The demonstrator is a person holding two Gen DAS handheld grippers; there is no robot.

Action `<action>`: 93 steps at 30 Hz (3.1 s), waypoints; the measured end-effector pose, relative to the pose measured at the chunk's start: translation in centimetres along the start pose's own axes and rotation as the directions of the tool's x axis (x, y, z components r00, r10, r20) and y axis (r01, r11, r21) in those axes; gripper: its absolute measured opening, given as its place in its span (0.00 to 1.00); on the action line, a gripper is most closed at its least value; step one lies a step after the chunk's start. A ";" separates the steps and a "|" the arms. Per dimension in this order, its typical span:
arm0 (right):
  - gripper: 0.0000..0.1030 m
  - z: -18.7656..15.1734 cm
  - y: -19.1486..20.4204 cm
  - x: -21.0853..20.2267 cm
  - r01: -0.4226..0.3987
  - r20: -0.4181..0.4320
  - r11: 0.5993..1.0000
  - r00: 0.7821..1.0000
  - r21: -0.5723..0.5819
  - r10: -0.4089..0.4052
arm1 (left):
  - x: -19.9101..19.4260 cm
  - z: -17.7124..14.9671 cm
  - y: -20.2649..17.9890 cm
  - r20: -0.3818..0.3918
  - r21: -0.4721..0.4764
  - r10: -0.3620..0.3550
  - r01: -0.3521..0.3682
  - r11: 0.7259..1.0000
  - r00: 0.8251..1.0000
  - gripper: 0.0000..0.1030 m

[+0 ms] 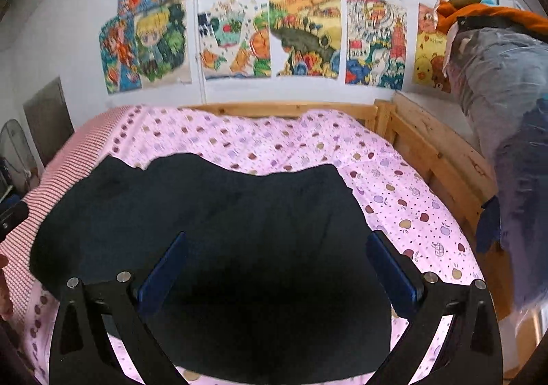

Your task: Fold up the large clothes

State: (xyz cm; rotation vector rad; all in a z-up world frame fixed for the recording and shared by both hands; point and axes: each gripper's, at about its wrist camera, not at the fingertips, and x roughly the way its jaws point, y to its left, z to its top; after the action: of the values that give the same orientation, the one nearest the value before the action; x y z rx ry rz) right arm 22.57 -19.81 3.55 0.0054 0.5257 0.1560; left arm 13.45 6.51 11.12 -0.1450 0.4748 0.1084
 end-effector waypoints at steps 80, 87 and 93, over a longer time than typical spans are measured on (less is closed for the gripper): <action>0.98 -13.2 7.3 -8.5 -0.004 0.142 0.993 0.990 -0.115 0.021 | -7.6 -11.0 0.5 0.035 0.131 0.073 -0.077 0.988 0.997 1.00; 0.98 -13.3 7.6 -8.6 -0.011 0.145 0.991 0.989 -0.136 0.030 | -7.6 -11.1 0.5 0.033 0.130 0.068 -0.072 0.989 0.997 1.00; 0.98 -13.1 7.3 -8.4 -0.009 0.135 0.993 0.991 -0.121 0.026 | -7.6 -11.1 0.4 0.033 0.131 0.069 -0.073 0.989 0.997 1.00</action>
State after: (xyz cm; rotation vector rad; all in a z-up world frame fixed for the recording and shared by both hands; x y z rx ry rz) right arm 7.75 -14.31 -3.25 -0.0965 0.3795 0.2029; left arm 1.74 4.60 4.84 0.0032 0.4578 0.1485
